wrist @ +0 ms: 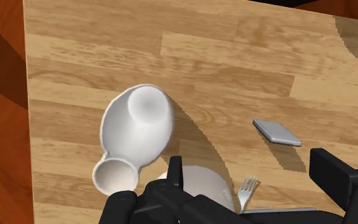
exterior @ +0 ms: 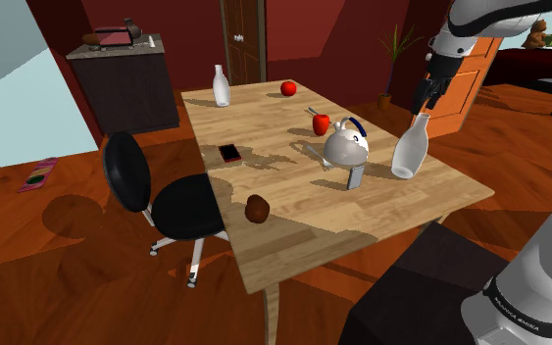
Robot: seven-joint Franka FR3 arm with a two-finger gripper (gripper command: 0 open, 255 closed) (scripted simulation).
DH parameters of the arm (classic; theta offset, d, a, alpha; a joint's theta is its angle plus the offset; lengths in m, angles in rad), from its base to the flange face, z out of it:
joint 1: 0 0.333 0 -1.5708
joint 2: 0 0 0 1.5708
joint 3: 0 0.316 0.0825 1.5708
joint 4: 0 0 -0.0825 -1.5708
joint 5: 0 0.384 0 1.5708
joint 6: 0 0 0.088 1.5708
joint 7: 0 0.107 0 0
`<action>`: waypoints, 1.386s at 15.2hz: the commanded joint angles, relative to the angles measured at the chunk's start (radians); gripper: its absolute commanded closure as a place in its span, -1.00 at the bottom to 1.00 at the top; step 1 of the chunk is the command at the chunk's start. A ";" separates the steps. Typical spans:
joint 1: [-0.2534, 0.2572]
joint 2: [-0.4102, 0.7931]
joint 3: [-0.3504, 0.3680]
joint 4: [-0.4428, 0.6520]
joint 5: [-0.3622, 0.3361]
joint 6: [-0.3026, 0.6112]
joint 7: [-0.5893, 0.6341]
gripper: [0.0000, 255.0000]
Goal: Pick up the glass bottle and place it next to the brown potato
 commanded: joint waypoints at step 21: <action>-0.026 0.337 -0.161 0.114 0.074 0.162 -0.253 -1.00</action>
